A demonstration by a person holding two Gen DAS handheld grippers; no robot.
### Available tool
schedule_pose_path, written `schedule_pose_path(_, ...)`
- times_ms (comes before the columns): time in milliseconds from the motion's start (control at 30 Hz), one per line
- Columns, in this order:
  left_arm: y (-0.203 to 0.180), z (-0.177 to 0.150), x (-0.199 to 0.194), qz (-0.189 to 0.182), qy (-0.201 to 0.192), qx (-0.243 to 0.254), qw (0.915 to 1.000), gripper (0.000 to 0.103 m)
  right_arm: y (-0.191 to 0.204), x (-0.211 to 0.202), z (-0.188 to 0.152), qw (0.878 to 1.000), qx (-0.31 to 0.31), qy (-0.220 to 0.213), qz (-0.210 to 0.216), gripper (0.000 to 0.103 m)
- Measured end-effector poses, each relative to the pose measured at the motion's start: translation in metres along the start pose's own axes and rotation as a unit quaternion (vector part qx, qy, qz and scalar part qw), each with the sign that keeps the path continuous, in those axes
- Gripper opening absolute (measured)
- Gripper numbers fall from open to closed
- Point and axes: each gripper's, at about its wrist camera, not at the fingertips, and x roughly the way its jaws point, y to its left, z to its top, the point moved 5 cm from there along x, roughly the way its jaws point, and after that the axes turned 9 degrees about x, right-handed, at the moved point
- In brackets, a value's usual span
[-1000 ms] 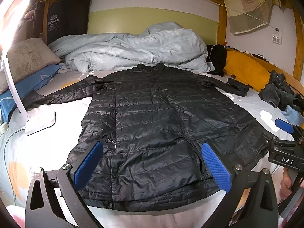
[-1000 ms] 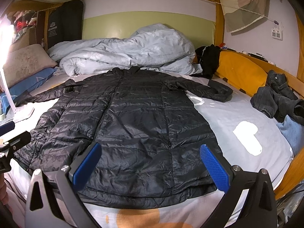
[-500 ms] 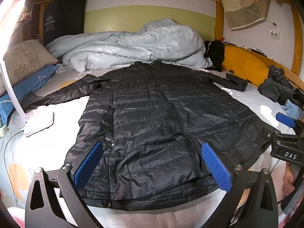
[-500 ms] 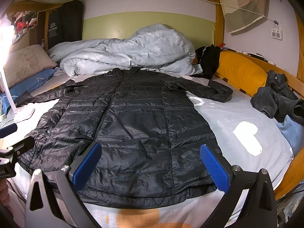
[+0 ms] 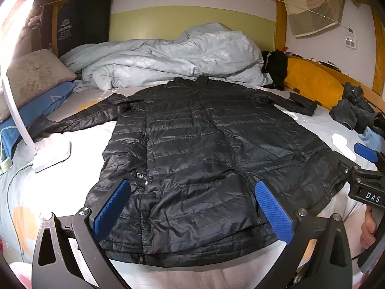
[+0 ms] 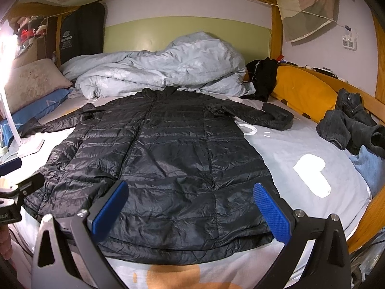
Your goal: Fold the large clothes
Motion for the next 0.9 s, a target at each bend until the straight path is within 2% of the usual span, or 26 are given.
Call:
schedule_pose_path(133,0.0,-0.001,0.002,0.009,0.008,0.006,0.9999,0.103,0.001,-0.004,0.0,1.0,0.004,-0.015,-0.001,0.103)
schedule_pose_path(333,0.0,-0.001,0.001,-0.001,0.005,0.001,1.0,0.103,0.002,-0.007,0.0,1.0,-0.003,-0.025,-0.002,0.103)
schedule_pose_path(600,0.003,0.0,0.002,-0.002,0.01,-0.003,0.9999,0.103,-0.005,0.0,-0.004,1.0,-0.007,0.004,-0.006,0.103)
schedule_pose_path(700,0.0,-0.001,0.002,0.009,0.008,0.011,0.9999,0.103,-0.006,0.001,-0.006,1.0,-0.015,0.007,-0.011,0.103)
schedule_pose_path(833,-0.001,-0.001,0.0,0.034,0.004,0.027,0.999,0.103,-0.006,0.002,-0.01,1.0,-0.018,0.021,0.002,0.103)
schedule_pose_path(900,0.0,-0.001,-0.001,0.036,0.003,0.029,0.9989,0.103,-0.003,0.005,-0.015,0.999,-0.032,0.037,0.011,0.103)
